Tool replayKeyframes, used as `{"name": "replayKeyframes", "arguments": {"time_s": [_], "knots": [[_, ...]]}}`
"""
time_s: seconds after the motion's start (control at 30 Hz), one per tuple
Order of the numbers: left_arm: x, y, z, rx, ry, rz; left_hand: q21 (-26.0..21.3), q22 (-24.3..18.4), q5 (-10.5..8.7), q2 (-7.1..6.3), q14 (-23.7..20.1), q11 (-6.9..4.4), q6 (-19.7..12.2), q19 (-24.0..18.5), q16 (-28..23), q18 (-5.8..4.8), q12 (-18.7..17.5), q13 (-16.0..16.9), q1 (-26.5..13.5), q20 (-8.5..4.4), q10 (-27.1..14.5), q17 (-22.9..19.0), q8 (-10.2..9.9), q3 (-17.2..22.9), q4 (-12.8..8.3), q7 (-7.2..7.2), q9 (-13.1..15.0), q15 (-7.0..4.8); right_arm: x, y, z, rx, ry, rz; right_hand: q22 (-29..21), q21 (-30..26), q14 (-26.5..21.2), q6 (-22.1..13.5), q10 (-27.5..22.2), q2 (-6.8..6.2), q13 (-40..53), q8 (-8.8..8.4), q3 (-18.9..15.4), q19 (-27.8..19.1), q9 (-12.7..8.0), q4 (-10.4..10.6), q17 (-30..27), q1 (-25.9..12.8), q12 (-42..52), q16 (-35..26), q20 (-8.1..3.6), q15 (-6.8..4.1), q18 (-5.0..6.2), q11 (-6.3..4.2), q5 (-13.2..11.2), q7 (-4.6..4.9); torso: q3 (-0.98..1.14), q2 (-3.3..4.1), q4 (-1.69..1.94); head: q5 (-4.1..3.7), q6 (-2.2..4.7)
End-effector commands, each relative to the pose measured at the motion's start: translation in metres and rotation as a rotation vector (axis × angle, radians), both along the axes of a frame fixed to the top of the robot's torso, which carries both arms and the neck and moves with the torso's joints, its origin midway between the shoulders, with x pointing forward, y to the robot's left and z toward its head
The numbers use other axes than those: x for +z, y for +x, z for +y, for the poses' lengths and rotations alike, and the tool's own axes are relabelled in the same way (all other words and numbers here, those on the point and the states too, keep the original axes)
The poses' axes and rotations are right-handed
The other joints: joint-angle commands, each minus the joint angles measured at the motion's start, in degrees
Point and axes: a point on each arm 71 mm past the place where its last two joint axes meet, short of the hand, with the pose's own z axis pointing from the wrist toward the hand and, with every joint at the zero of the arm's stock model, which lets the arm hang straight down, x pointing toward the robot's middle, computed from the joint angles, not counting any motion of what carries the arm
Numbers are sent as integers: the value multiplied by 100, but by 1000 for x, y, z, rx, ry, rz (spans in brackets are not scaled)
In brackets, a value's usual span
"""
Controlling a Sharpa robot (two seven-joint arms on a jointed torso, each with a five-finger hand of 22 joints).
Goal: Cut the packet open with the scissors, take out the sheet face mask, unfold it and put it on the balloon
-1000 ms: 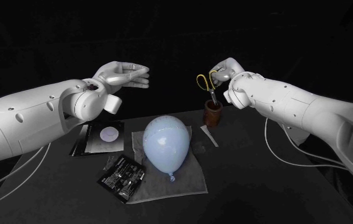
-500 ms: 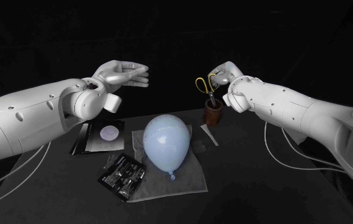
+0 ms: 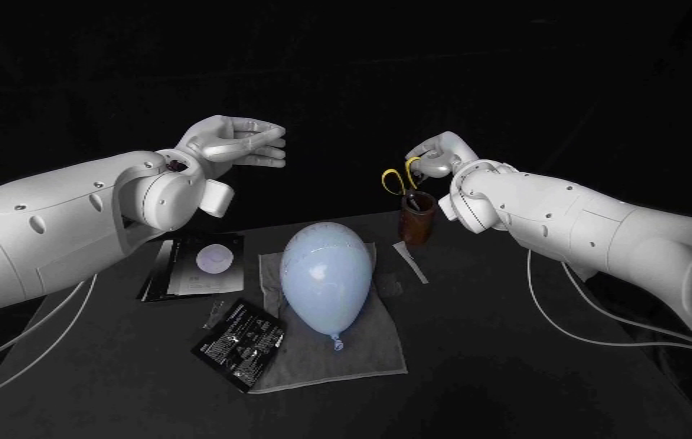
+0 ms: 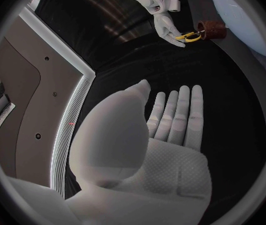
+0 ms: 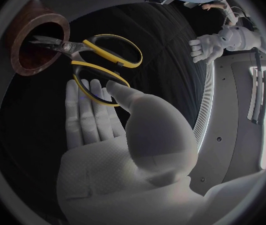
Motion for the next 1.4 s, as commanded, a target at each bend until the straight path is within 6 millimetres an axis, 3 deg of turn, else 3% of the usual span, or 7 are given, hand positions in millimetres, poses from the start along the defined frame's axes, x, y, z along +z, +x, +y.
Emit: {"name": "replayKeyframes", "arguments": {"time_s": [0.03, 0.2, 0.7, 0.8, 0.83, 0.93, 1.4], "knots": [[1, 0, 0, -5, -12, -5, 20, -6, -16, 46, 44, 7, 50, 57, 21, 74, 20, -7, 0, -4, 47, 11, 20, 36, -7, 371, -7, -14, -2, -2, -2, 4, -1, -9, -190, -272, -240, -186, -291, -102, 0, -154, -3, -74, -51, 44, -57, 12, 9, -47, 80, 91, -102, 90, -18, 78, 2, 11, 11, -22, 6], [1, 0, 1, -4, -12, -4, 20, -6, -16, 46, 44, 7, 50, 57, 21, 74, 20, -7, 0, -4, 47, 11, 20, 36, -7, 371, -7, -14, -7, -5, -10, -14, -3, 6, -823, -1209, -1229, -783, -1406, -178, 16, -511, -246, -470, -152, 97, -257, 60, 36, -204, 341, 414, -156, 368, -18, 225, -1, 9, 5, -37, 6], [-3, -1, 4, 0, -10, 3, 20, -8, -17, 50, 46, 6, 58, 61, 23, 74, 20, -7, 10, -5, 57, 13, 26, 54, -12, 370, -10, -15, -19, -14, -33, -35, 2, 87, -1530, -2104, -2071, -1122, -2042, -92, 23, -596, -693, -439, -129, 167, -355, 162, 72, 267, 488, 570, -189, 538, -17, 250, 1, 3, 3, -54, 19], [-4, -1, 5, -5, -12, 5, 20, -11, -17, 46, 47, 5, 60, 64, 26, 75, 19, -8, 24, -6, 62, 15, 30, 70, -22, 369, -14, -17, -22, -15, -34, -23, 3, 118, -1662, -2289, -2320, -1526, -2222, -87, 22, -708, -786, -527, -264, 181, -372, 162, 66, 356, 493, 621, -254, 575, -17, 226, 4, 4, 4, -56, 29], [-4, -2, 5, -9, -12, 5, 19, -14, -17, 37, 45, 4, 58, 66, 26, 74, 14, -10, 42, -6, 63, 17, 31, 89, -36, 367, -20, -17, -23, -16, -34, -18, 3, 127, -1847, -2527, -2776, -2183, -2642, -106, 6, -899, -873, -982, -518, 208, -533, 124, 181, 233, 496, 708, -324, 627, -4, 126, 5, 6, 6, -56, 34], [-5, -2, 5, -17, -14, 5, 11, -29, -16, 7, 28, 3, 49, 69, 24, 73, -9, -16, 158, -8, 68, 23, 36, 200, -129, 364, -48, -18, -24, -17, -34, -8, 1, 145, -2126, -2856, -3336, -2707, -3152, -91, 13, -944, -1015, -1671, -710, 219, -769, 157, 116, 135, 502, 806, -445, 646, -22, -42, 5, 10, 9, -72, 36], [-9, -4, 7, -27, -14, 10, 5, -56, -17, -108, 12, 4, 56, 85, 20, 73, -94, -22, 305, -18, 115, 36, 59, 734, -385, 368, -148, -19, -30, -25, -37, 34, -37, 240, -2322, -3043, -3753, -2726, -3334, 206, 36, -842, -489, -1855, -596, -545, -930, 937, 399, 280, 506, 804, -451, 493, -24, 308, 2, 11, 9, -110, 30]]}}
